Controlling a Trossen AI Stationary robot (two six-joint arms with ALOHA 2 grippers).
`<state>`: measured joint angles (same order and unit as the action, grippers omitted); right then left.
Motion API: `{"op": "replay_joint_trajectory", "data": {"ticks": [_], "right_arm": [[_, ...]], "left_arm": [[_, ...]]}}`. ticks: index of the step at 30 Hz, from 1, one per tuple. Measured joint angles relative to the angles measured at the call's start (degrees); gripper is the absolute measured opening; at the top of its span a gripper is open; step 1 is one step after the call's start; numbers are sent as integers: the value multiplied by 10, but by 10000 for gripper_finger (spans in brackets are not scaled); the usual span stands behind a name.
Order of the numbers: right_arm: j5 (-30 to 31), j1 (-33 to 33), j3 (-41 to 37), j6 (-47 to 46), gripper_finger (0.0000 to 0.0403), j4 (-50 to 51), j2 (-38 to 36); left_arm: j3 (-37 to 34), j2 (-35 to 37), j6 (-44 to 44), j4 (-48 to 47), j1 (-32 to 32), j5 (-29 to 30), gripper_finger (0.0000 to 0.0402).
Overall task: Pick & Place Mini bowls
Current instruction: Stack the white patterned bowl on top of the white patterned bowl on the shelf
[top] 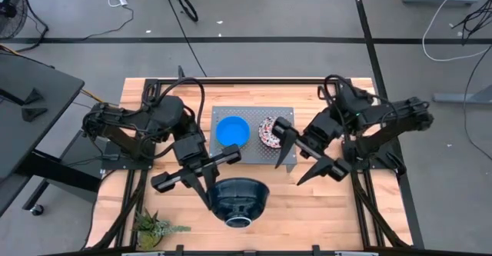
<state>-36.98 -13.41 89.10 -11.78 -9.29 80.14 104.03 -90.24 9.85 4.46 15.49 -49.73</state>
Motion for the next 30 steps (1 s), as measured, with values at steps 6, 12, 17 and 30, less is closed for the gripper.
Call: {"op": "replay_joint_trajectory", "data": {"ticks": [6, 12, 17, 30], "right_arm": [[0, 0, 0, -13, 253, -47, 24], [0, -14, 0, -20, 245, -88, 49], [1, -26, 0, -22, 244, -90, 50], [51, -52, 0, 7, 245, -87, 50]], "left_arm": [[0, 0, 1, -14, -3, 1, 11], [0, 0, 1, -18, -3, 2, 11], [0, 0, 1, -28, -7, 4, 11], [0, -1, 12, -31, -20, 3, 11]]}}
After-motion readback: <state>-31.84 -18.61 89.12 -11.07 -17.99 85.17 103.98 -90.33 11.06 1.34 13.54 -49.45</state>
